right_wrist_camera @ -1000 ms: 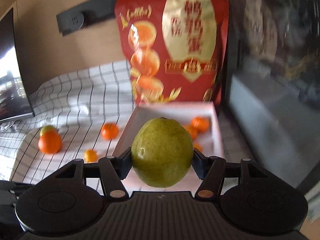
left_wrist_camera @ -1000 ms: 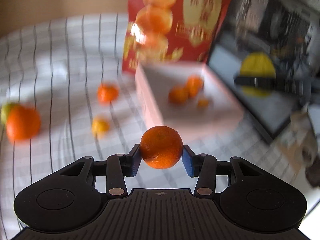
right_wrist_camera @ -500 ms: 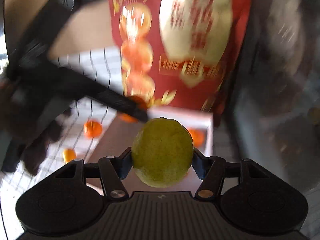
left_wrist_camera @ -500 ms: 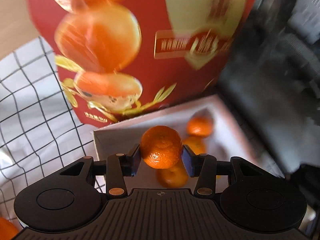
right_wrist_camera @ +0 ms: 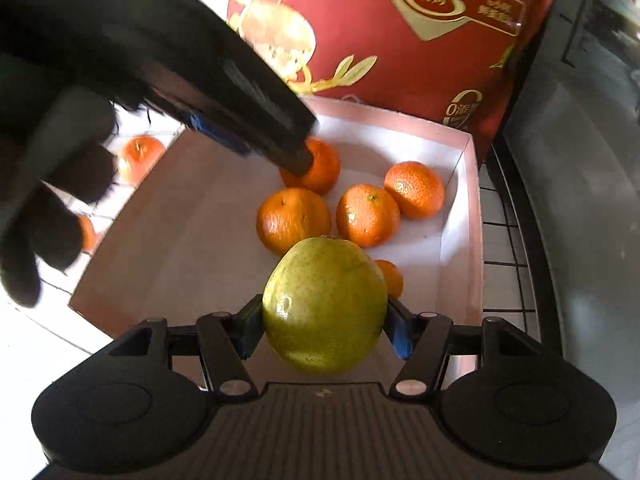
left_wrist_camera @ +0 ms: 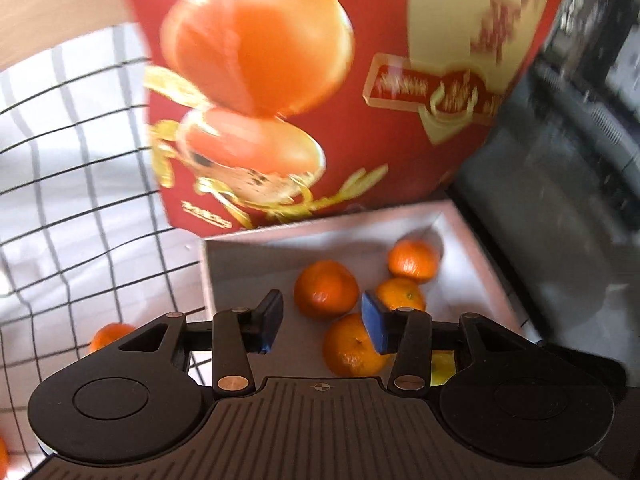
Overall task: Organize fruits
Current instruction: 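Carry both fruits over the pink box and open both tools to drop them, then move the right tool to the large orange and grasp it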
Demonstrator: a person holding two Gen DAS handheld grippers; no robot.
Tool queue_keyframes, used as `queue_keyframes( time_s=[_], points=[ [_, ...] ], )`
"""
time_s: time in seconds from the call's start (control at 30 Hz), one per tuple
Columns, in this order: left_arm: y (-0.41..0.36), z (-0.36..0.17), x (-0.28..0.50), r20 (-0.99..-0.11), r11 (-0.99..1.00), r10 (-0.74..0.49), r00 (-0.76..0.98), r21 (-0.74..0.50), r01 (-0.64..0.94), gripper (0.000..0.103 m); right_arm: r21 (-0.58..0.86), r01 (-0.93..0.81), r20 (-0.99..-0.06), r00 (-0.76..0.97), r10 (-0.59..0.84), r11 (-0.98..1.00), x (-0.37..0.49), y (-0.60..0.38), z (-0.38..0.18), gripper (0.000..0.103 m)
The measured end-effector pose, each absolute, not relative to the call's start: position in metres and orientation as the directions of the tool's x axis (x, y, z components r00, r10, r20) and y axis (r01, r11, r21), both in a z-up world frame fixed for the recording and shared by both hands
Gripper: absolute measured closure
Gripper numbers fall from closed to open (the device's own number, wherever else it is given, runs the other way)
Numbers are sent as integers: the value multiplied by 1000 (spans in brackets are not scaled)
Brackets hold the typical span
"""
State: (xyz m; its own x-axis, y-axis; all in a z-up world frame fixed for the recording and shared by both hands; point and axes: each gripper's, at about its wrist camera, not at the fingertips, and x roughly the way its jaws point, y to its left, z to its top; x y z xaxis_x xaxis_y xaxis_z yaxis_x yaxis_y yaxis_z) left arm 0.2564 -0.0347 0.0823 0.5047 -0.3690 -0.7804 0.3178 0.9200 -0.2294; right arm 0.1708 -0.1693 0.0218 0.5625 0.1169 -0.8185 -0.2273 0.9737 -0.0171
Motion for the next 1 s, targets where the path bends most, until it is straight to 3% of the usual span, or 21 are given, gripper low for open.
queue_keyframes(
  time_s=[0.13, 0.27, 0.37, 0.5, 0.57, 0.77, 1.0],
  points=[
    [0, 99, 226, -707, 915, -399, 584, -270, 299, 55, 16, -226, -817, 559, 143, 974, 171, -170, 24, 38],
    [49, 112, 182, -646, 936, -349, 680, -277, 216, 55, -17, -191, -788, 607, 104, 982, 163, -164, 36, 38],
    [97, 114, 145, -622, 949, -280, 731, -295, 113, 55, -72, -191, -724, 685, 80, 979, 146, -154, 57, 38],
    [162, 106, 93, -638, 953, -181, 748, -300, -25, 55, -252, -174, -575, 818, -2, 952, 123, -110, 80, 30],
    [197, 100, 63, -646, 946, -125, 753, -306, -106, 55, -275, -207, -540, 841, 28, 939, 115, -85, 86, 24],
    [294, 79, 0, -686, 875, -14, 727, -360, -323, 55, -58, -495, -640, 685, 348, 867, 117, 13, 90, 24],
    [346, 67, -43, -671, 847, -16, 741, -403, -346, 55, 32, -530, -669, 619, 412, 848, 163, 127, 76, 24]
  ],
)
